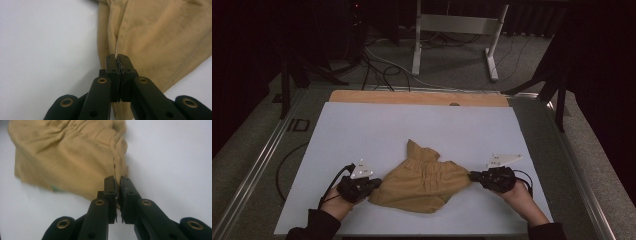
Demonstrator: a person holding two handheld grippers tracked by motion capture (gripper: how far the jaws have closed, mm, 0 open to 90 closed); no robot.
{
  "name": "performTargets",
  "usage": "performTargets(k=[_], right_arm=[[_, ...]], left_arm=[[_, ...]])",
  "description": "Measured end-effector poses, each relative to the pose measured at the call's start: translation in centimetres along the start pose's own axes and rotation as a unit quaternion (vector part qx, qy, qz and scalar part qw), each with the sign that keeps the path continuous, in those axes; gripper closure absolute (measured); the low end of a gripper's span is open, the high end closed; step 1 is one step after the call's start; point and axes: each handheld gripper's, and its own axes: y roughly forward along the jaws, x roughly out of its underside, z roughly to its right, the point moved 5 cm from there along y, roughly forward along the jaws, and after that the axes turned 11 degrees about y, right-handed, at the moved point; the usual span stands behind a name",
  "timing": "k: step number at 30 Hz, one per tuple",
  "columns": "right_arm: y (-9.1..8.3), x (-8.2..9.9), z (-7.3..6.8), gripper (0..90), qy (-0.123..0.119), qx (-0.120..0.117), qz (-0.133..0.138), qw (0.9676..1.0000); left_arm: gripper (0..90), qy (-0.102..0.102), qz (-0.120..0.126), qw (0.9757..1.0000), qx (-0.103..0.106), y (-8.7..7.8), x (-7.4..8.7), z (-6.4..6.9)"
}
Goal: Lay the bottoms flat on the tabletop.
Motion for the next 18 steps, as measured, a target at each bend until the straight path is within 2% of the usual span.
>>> performTargets(k=[2,3,5,7,10,13,14,18], right_arm=[[0.3,0.8,-0.3,85.1,0.005,-0.003,-0.013,0.9999],[0.4,1.3,-0.4,85.1,0.000,-0.002,-0.019,0.9998],[0.8,2.0,-0.5,85.1,0.010,-0.007,-0.029,0.9995],[1.3,3.1,-0.9,85.1,0.015,-0.010,-0.041,0.9990],[1.4,3.5,-1.0,84.9,0.013,-0.010,-0.044,0.9989],[1.4,3.5,-1.1,84.9,0.015,-0.009,-0.045,0.9988],[1.5,3.5,-1.2,84.5,0.006,0.000,-0.050,0.9987],[1.4,3.4,-1.2,83.3,0.008,-0.001,-0.048,0.9988]], left_arm=[[88.7,0.001,-0.002,1.0000,-0.002,0.1,0.1,0.1],[88.7,0.001,-0.004,1.0000,-0.001,0.2,0.2,0.0],[88.6,0.008,-0.013,0.9999,-0.003,0.4,0.3,0.2],[88.6,0.018,-0.029,0.9994,0.007,0.9,0.5,0.5],[88.5,0.028,-0.055,0.9977,0.030,1.8,1.3,1.1],[88.4,0.028,-0.056,0.9976,0.030,2.0,1.3,1.2],[88.4,0.023,-0.057,0.9975,0.034,2.0,1.4,1.1],[88.0,0.020,-0.055,0.9975,0.039,2.0,1.3,0.9]])
